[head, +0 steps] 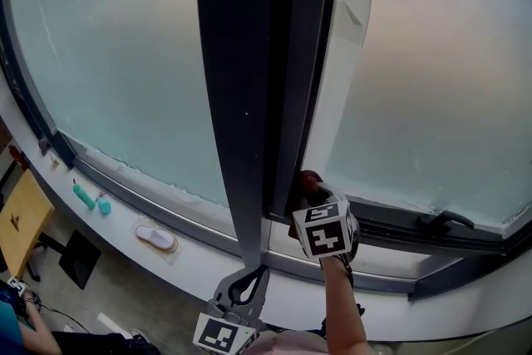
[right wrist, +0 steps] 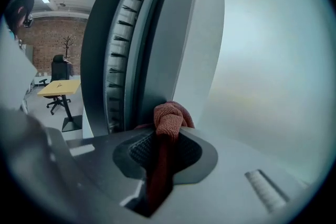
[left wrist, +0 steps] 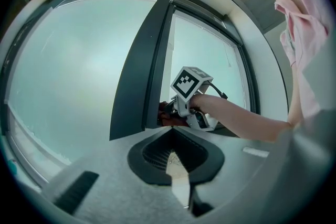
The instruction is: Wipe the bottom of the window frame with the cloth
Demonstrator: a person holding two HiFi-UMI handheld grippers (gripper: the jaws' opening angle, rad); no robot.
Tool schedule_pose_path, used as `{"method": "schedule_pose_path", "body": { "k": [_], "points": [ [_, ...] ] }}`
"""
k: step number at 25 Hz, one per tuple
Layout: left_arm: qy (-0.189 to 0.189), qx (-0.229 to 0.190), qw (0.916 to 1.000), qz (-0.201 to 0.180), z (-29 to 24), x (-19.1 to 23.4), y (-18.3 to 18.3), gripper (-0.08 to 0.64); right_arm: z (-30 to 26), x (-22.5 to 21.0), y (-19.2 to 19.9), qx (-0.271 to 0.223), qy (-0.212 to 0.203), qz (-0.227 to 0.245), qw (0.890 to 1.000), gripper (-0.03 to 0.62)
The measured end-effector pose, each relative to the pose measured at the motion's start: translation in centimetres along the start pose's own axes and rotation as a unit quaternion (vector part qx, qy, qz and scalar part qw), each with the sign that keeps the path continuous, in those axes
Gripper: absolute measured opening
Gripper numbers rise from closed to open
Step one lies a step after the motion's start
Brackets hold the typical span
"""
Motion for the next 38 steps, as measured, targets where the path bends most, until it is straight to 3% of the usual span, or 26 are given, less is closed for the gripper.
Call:
{"method": "schedule_pose_path", "body": {
  "k": [5,16,19,23,32,38],
  "points": [
    [0.009,0.002,1.0000,0.001,-0.7,-0.3,0.2,-0.002,-0.2,0.0,0.0,0.027,-0.009,0.021,0.999,0.064],
    [0.034,0.020,0.9992,-0.005,-2.6,-1.1,0.7,-0.002,0.9,-1.3,1.0,-0.001,0.007,0.003,1.000,0.064],
    [0.042,0.039,0.9977,-0.035,-3.4,-1.4,1.2,-0.002,1.7,-2.4,1.7,-0.017,0.027,-0.005,0.999,0.064],
    [0.055,0.002,0.9949,-0.084,-4.8,-2.6,0.3,-0.002,2.8,-3.9,3.1,-0.032,0.045,-0.034,0.998,0.064],
    [0.084,0.005,0.9938,-0.073,-5.2,-5.2,0.6,-0.001,4.8,-6.6,5.4,-0.035,0.070,-0.061,0.995,0.064],
    [0.087,0.001,0.9930,-0.080,-5.3,-6.0,0.6,-0.002,5.6,-6.6,5.6,-0.050,0.083,-0.036,0.995,0.064]
  ]
}}
Point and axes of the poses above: the fingertips, and each gripper's own axes: z backward along the fingers, x to its left, y out of its underside, the point moved 2 cm from there along z, backward along the fingers, and after that the axes turned 5 degrees about x, right-handed, at the moved point
